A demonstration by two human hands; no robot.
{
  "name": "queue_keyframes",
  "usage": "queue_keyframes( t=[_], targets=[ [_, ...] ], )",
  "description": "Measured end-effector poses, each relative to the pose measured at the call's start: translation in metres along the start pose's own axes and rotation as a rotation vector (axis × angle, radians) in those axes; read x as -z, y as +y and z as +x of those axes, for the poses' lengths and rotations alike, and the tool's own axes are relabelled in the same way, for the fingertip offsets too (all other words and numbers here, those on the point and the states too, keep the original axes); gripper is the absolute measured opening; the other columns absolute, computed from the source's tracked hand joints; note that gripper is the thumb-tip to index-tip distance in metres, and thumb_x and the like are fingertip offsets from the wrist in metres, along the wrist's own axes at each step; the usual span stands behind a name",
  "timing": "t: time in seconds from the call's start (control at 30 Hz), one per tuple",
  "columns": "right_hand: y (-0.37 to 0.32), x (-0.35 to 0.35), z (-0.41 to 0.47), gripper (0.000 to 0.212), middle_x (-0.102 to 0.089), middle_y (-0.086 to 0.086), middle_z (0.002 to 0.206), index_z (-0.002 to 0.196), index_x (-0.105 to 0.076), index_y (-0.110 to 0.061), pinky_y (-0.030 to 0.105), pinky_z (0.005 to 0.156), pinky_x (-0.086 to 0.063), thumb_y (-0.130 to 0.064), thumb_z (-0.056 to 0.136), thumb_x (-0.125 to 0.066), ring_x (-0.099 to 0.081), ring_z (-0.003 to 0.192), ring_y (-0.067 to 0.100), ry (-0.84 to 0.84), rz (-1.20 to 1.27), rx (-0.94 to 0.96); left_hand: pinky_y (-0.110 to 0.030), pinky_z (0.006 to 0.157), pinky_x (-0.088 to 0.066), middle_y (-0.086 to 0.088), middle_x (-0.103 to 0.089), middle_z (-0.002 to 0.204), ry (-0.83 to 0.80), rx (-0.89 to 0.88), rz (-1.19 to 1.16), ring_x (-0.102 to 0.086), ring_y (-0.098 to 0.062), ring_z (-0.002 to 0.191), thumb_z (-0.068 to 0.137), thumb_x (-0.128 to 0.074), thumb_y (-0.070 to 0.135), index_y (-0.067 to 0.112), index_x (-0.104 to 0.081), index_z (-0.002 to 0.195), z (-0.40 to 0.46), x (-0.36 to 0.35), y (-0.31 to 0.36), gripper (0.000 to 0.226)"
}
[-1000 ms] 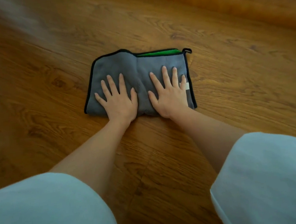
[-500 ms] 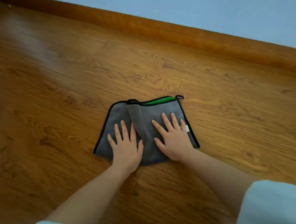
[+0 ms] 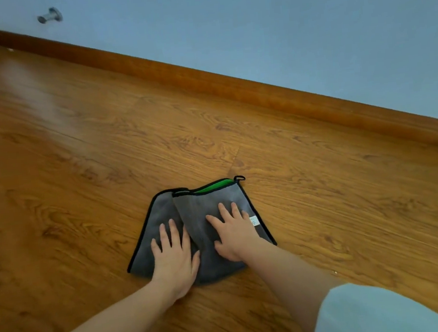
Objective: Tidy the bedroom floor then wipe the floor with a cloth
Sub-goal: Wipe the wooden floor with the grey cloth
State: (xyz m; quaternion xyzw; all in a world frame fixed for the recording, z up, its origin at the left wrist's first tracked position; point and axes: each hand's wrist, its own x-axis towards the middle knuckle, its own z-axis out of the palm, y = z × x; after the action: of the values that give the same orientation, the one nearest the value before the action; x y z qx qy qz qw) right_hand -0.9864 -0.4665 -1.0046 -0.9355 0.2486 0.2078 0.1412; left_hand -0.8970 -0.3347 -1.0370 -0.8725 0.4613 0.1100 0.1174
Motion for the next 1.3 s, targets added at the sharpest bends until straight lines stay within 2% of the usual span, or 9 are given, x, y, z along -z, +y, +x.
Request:
queue_keyframes(
  t=[0.07,0.27,0.33,0.47,0.57,0.67,0.77,1.03,1.3],
  targets=[
    [0.002,0.0,-0.004,0.065,0.003,0.012,0.158,0.15,-0.01,-0.028,0.052,0.117,-0.004,-0.037,0.095,-0.044,0.004,0.144,0.038,-0.014,-0.02,0.0,-0.054,0.113,-0.011,-0.022,0.003,0.156,-0.009,-0.001,-0.021,0.002,-0.04,0.143,0.098,-0.022,0.048,0.01,-0.001,0.15,-0.003,0.0,0.002,0.068],
    [0.005,0.0,-0.007,0.063,0.004,0.012,0.158,0.15,-0.006,-0.028,0.051,0.117,-0.003,-0.039,0.097,-0.038,0.003,0.144,0.039,-0.025,-0.054,0.0,-0.053,0.114,-0.01,-0.018,0.003,0.157,-0.036,0.012,-0.062,0.003,-0.039,0.144,0.098,-0.024,0.047,0.012,0.0,0.15,-0.002,0.008,0.005,0.067],
    [0.004,-0.001,-0.004,0.064,0.007,0.012,0.158,0.15,0.0,-0.031,0.051,0.117,-0.001,-0.043,0.098,-0.033,0.007,0.144,0.038,-0.046,-0.069,-0.002,-0.055,0.112,-0.015,-0.02,-0.007,0.156,-0.007,0.016,-0.104,-0.005,-0.041,0.143,0.097,-0.032,0.046,0.012,-0.011,0.15,0.001,0.007,0.005,0.067],
    [0.006,-0.005,0.005,0.065,0.018,0.009,0.157,0.148,0.011,-0.035,0.051,0.117,0.003,-0.047,0.098,-0.028,0.017,0.142,0.036,-0.097,-0.095,-0.001,-0.059,0.094,-0.041,-0.024,-0.045,0.139,0.03,-0.002,-0.1,-0.042,-0.045,0.128,0.081,-0.064,0.045,0.009,-0.05,0.134,0.008,0.002,-0.002,0.066],
    [0.007,-0.004,0.012,0.065,0.02,0.008,0.156,0.148,0.013,-0.035,0.051,0.117,0.003,-0.048,0.098,-0.027,0.019,0.142,0.036,-0.087,-0.099,0.01,-0.058,0.081,-0.049,-0.024,-0.058,0.125,0.089,-0.009,-0.08,-0.055,-0.044,0.114,0.066,-0.077,0.043,0.007,-0.061,0.121,0.014,0.001,-0.002,0.067],
    [0.008,-0.003,0.02,0.064,0.02,0.008,0.156,0.147,0.013,-0.036,0.051,0.117,0.004,-0.048,0.098,-0.026,0.019,0.142,0.035,-0.063,-0.101,0.018,-0.06,0.082,-0.048,-0.025,-0.057,0.126,0.116,-0.017,-0.1,-0.055,-0.045,0.114,0.078,-0.057,0.044,0.006,-0.06,0.122,0.021,0.001,-0.002,0.059],
    [0.011,-0.005,0.029,0.062,0.022,0.008,0.156,0.147,0.014,-0.036,0.051,0.116,0.005,-0.05,0.098,-0.021,0.021,0.141,0.034,-0.032,-0.093,0.034,-0.06,0.085,-0.046,-0.025,-0.055,0.128,0.115,-0.009,-0.129,-0.053,-0.045,0.117,0.081,-0.033,0.045,0.005,-0.058,0.125,0.029,0.001,-0.004,0.064],
    [0.014,-0.005,0.062,0.059,0.022,0.007,0.156,0.147,0.015,-0.036,0.051,0.116,0.007,-0.053,0.098,-0.014,0.023,0.141,0.033,0.069,-0.044,0.06,-0.06,0.098,-0.036,-0.022,-0.045,0.14,0.235,0.006,-0.175,-0.041,-0.043,0.129,0.084,-0.03,0.047,0.008,-0.049,0.133,0.064,-0.004,-0.025,0.065],
    [0.017,0.002,0.105,0.053,0.005,0.004,0.159,0.149,0.001,-0.036,0.049,0.116,0.004,-0.049,0.099,-0.011,0.01,0.145,0.03,0.318,-0.029,0.066,-0.055,0.11,-0.016,-0.016,-0.027,0.152,0.309,0.112,-0.208,-0.02,-0.036,0.141,0.086,-0.022,0.05,0.013,-0.037,0.142,0.109,0.002,-0.032,0.069]
  ],
)
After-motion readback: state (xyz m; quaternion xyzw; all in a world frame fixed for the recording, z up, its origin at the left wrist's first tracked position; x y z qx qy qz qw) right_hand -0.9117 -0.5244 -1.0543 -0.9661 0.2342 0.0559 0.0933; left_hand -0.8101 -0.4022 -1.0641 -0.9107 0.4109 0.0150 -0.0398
